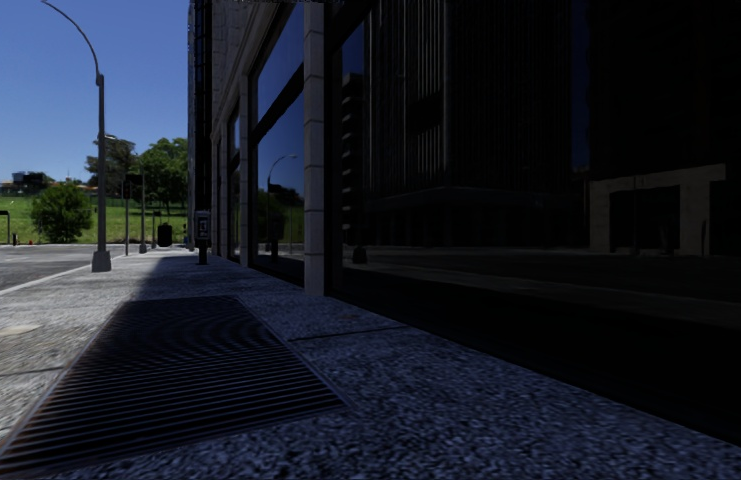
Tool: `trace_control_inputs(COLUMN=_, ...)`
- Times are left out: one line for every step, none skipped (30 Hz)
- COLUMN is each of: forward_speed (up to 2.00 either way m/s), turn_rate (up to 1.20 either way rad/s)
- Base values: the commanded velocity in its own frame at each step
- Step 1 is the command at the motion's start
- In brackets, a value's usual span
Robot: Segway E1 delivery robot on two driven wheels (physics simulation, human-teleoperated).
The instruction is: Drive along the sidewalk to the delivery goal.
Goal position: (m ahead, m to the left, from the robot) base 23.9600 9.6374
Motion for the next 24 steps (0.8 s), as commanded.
trace_control_inputs(forward_speed=1.17, turn_rate=0.58)
trace_control_inputs(forward_speed=1.17, turn_rate=0.58)
trace_control_inputs(forward_speed=1.17, turn_rate=0.58)
trace_control_inputs(forward_speed=1.17, turn_rate=0.58)
trace_control_inputs(forward_speed=1.17, turn_rate=0.58)
trace_control_inputs(forward_speed=1.17, turn_rate=0.58)
trace_control_inputs(forward_speed=1.17, turn_rate=0.58)
trace_control_inputs(forward_speed=1.17, turn_rate=0.58)
trace_control_inputs(forward_speed=1.17, turn_rate=0.58)
trace_control_inputs(forward_speed=1.17, turn_rate=0.58)
trace_control_inputs(forward_speed=1.17, turn_rate=0.58)
trace_control_inputs(forward_speed=1.17, turn_rate=0.58)
trace_control_inputs(forward_speed=1.17, turn_rate=0.58)
trace_control_inputs(forward_speed=1.17, turn_rate=0.58)
trace_control_inputs(forward_speed=1.17, turn_rate=0.58)
trace_control_inputs(forward_speed=1.17, turn_rate=0.58)
trace_control_inputs(forward_speed=1.17, turn_rate=0.58)
trace_control_inputs(forward_speed=1.17, turn_rate=0.58)
trace_control_inputs(forward_speed=1.17, turn_rate=0.58)
trace_control_inputs(forward_speed=1.17, turn_rate=0.58)
trace_control_inputs(forward_speed=1.17, turn_rate=0.58)
trace_control_inputs(forward_speed=1.17, turn_rate=0.58)
trace_control_inputs(forward_speed=1.17, turn_rate=0.58)
trace_control_inputs(forward_speed=1.17, turn_rate=0.58)
